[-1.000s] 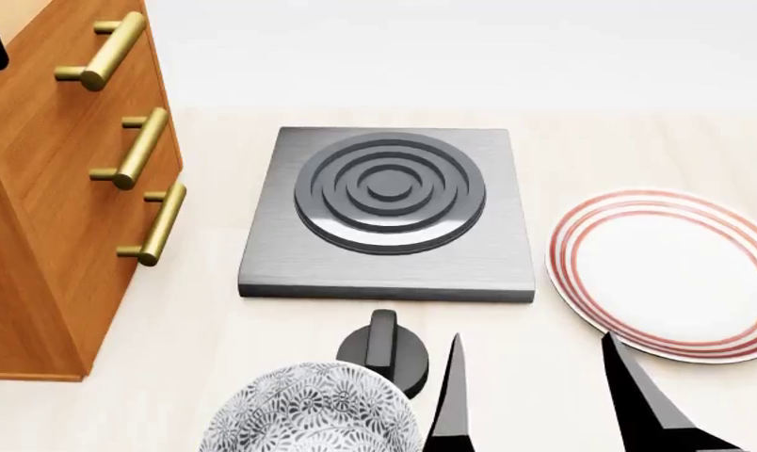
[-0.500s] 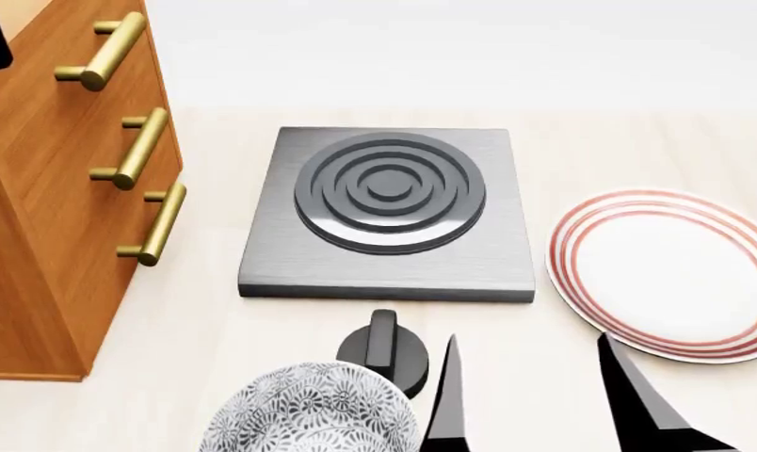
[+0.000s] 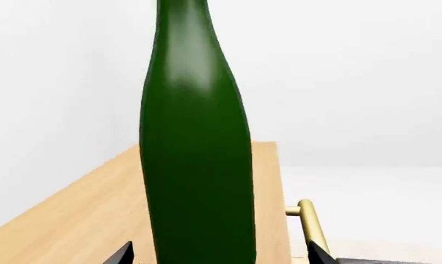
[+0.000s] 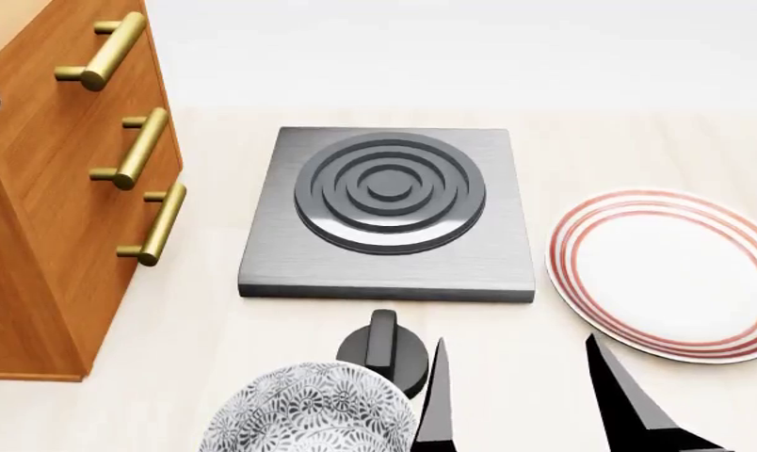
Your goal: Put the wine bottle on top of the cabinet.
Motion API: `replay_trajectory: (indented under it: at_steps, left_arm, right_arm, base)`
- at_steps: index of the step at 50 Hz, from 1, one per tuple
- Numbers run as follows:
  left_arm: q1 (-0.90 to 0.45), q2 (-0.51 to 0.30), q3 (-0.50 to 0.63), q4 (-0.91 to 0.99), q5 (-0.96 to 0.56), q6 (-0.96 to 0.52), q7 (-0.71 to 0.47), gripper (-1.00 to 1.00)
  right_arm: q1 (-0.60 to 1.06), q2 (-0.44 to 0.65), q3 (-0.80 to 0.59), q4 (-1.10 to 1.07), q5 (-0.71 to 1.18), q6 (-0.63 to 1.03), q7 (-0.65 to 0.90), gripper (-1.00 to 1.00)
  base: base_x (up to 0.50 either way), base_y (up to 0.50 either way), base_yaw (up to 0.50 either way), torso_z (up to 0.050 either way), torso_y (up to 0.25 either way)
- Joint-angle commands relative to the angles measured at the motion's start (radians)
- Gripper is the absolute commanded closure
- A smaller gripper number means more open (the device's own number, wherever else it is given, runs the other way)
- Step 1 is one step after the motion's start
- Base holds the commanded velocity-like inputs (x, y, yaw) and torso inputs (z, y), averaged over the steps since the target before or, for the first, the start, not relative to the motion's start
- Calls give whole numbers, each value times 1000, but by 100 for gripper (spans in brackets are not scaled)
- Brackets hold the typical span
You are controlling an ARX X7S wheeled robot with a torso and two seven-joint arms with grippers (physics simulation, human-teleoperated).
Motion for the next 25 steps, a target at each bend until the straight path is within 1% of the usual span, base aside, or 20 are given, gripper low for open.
replay_trajectory:
  at_steps: [1,2,5,6,10,13,20,23,25]
  left_arm:
    - [110,-51,-33,239,-24,37,-17,-100]
    - [135,-63,-35,295,-24,46,-36,-100]
    - [195,-75,-59,370,-48,75,-69,-100]
    - [244,-74,-80,403,-73,105,-86,-100]
    - [340,-89,-70,495,-36,147,-133,-100]
    - [379,-101,-73,558,-27,159,-171,-100]
    - [438,-116,-37,709,19,147,-251,-100]
    - [482,-129,-14,781,43,140,-286,-100]
    - [541,-135,-7,811,65,177,-292,-100]
  right_arm:
    - [12,-26,16,4,-20,-1,-7,-100]
    - [16,-28,11,4,-21,2,-7,-100]
    - [17,-29,7,6,-25,1,-10,-100]
    - [17,-29,7,5,-23,1,-9,-100]
    - [13,-27,7,5,-25,-5,-11,-100]
    - [14,-26,7,1,-23,-4,-9,-100]
    - [18,-28,-2,-1,-25,-1,-7,-100]
    - [20,-29,-5,-1,-27,-2,-8,-100]
    - [23,-30,-9,-1,-28,0,-7,-100]
  base:
    - [0,0,0,0,0]
    - [0,0,0,0,0]
    - [0,0,0,0,0]
    - [0,0,0,0,0]
    - [0,0,0,0,0]
    - [0,0,0,0,0]
    - [0,0,0,0,0]
    - [0,0,0,0,0]
    - [0,0,0,0,0]
